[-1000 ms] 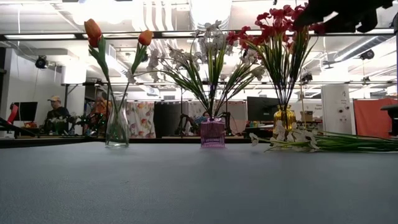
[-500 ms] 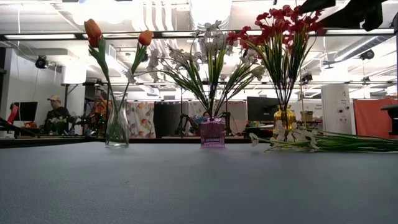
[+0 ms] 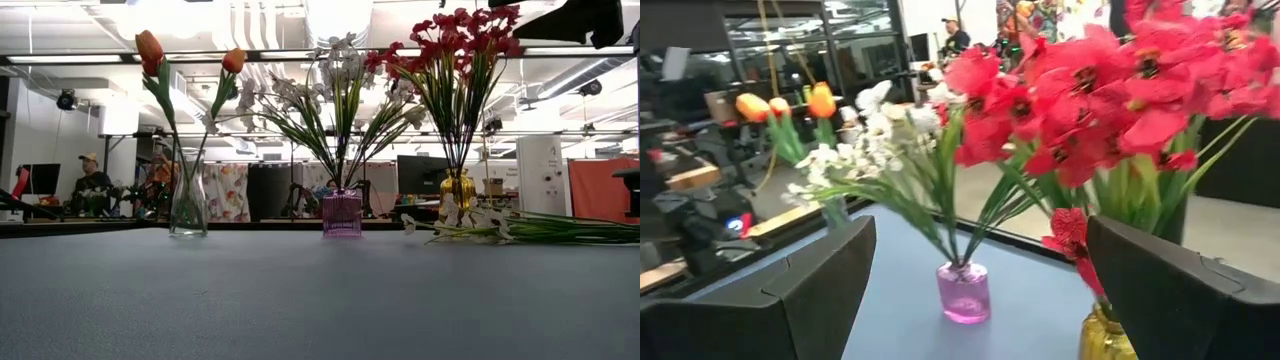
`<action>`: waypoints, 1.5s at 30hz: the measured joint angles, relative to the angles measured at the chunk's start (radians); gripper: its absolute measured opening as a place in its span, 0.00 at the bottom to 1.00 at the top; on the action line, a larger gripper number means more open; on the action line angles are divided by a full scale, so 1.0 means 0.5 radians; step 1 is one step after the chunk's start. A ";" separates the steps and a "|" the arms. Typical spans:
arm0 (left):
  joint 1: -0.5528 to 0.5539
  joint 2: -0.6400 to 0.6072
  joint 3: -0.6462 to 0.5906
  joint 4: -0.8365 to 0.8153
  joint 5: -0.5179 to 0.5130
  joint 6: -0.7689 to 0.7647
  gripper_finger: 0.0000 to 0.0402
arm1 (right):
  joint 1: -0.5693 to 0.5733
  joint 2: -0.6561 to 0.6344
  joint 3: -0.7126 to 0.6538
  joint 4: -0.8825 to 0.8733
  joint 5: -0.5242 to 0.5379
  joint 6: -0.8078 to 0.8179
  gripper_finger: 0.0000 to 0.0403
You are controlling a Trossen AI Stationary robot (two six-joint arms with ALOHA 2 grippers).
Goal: Sort flowers into vase by color
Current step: Put the white flowers into the pink vase
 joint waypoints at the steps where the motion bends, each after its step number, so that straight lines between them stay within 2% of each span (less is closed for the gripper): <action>1: 0.000 0.000 0.000 0.010 0.002 0.000 0.41 | 0.022 0.004 -0.001 -0.001 0.000 0.013 0.88; 20: 0.005 0.000 0.000 0.005 0.019 0.055 0.41 | 0.201 0.181 -0.002 0.004 0.000 0.265 0.88; 35: 0.070 0.000 0.000 -0.005 0.018 0.241 0.41 | 0.318 0.402 -0.003 0.003 -0.019 0.538 0.88; 41: 0.139 0.000 0.000 -0.005 0.018 0.287 0.41 | 0.263 0.545 0.025 0.009 -0.152 0.585 0.88; 45: 0.188 0.000 0.000 -0.005 0.018 0.317 0.41 | 0.179 0.679 0.060 0.004 -0.343 0.624 0.88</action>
